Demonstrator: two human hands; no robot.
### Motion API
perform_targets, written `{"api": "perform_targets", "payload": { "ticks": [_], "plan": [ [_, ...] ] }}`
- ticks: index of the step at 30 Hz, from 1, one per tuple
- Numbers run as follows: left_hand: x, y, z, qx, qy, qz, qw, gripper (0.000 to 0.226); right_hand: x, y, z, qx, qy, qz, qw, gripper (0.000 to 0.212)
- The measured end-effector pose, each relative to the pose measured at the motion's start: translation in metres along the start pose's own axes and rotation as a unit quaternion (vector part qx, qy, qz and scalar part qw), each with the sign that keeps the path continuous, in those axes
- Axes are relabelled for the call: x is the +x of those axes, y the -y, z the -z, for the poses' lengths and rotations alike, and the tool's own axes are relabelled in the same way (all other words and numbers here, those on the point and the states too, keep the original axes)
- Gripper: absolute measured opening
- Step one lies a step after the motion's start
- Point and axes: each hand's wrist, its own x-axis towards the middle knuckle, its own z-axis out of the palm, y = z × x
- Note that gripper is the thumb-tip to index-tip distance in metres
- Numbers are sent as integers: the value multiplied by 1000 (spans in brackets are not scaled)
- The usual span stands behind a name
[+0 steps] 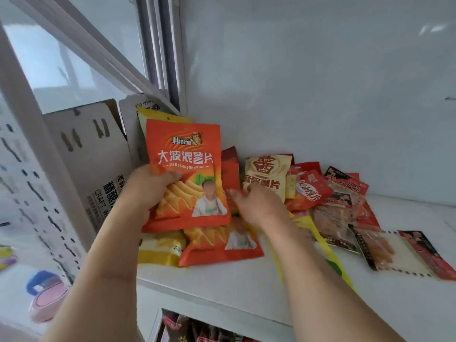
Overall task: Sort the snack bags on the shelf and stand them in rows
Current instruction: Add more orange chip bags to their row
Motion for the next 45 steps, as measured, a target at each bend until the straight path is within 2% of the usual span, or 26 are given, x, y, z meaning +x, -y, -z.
{"api": "perform_targets", "payload": {
  "ticks": [3,7,12,15,18,24,27,30,33,37,45],
  "plan": [
    [6,9,19,8,19,-14,1000,7,-12,17,-18,-2,14,-51,999,56],
    [8,13,28,6,53,-16,998,6,-16,26,-19,69,32,-73,994,36],
    [3,16,32,-7,76,-12,997,6,-2,23,-18,124,54,-152,979,21],
    [5,17,35,-23,92,-7,995,8,0,17,-17,210,25,-182,960,19],
    [5,19,37,-52,114,5,992,11,-4,7,-7,319,-34,-146,936,15],
    [1,21,25,-143,187,19,972,23,-9,-31,21,389,-111,-126,906,29],
    [-14,16,3,-179,243,16,953,27,-24,-50,38,440,-162,-144,872,24],
    [-37,10,-28,-195,292,10,936,23,-44,-71,57,480,-175,-150,846,19],
    [-61,6,-63,-191,333,-1,923,24,-67,-97,76,499,-191,-148,832,20],
    [-103,-4,-111,-198,389,13,900,26,-102,-142,107,516,-248,-117,811,16],
    [-203,-28,-222,-200,446,9,872,24,-182,-249,188,510,-336,-124,782,13]
  ]
}}
